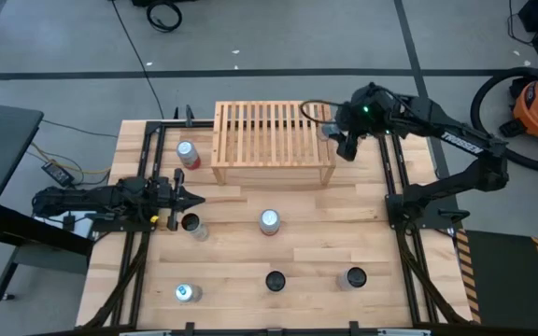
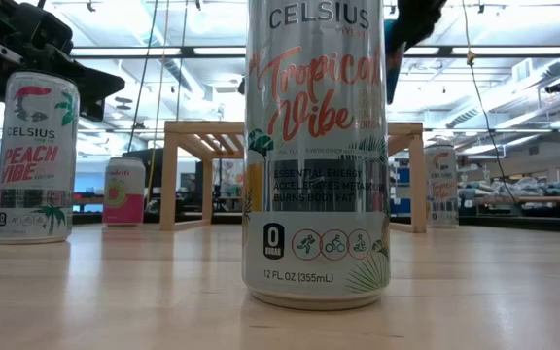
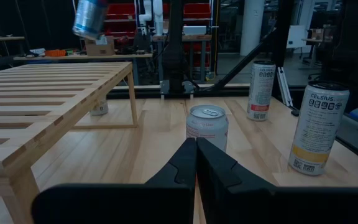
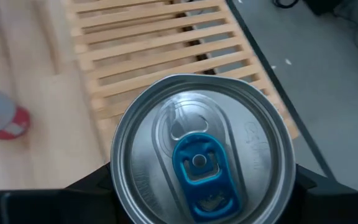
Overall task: Place canned beverage on shelf
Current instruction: Put the top blue soda can on the shelf
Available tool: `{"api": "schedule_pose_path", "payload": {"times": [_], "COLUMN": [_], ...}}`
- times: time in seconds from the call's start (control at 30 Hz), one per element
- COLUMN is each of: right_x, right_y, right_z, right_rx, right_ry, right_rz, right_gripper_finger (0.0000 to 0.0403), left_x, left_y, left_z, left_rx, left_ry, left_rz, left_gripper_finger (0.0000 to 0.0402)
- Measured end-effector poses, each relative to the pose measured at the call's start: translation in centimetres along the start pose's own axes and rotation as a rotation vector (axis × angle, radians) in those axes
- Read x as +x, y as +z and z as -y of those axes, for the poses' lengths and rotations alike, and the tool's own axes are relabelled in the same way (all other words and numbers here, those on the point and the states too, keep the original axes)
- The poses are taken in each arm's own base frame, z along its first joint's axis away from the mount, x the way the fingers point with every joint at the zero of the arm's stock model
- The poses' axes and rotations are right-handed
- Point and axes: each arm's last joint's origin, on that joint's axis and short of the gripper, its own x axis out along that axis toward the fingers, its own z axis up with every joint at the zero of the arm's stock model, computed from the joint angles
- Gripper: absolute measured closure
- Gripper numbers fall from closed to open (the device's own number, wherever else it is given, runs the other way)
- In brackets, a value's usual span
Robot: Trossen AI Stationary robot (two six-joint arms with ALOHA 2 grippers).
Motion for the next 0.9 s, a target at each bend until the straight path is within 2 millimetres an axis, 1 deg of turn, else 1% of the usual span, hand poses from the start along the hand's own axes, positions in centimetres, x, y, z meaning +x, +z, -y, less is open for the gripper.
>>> {"api": "schedule_pose_path", "payload": {"times": [0.17,0.43,0.7,0.9], "right_x": [1.4,2.6,3.4,4.1], "right_y": [1.2,3.2,3.8,4.1], "right_z": [1.6,4.3,6.5,7.7], "right_rx": [0.001,0.032,0.068,0.084], "right_ry": [-0.034,0.023,0.050,0.084], "right_rz": [-0.029,-0.035,-0.113,-0.127], "right_gripper_finger": [0.0161,0.0161,0.0161,0.0161], "left_x": [0.0,0.0,0.0,0.0], "left_y": [0.0,0.0,0.0,0.0], "left_z": [0.0,0.0,0.0,0.0], "left_rx": [0.000,0.000,0.000,0.000], "left_ry": [0.000,0.000,-0.001,0.000], "left_rz": [0.000,0.000,0.000,0.000], "left_gripper_finger": [0.0384,0.0384,0.0384,0.0384]}}
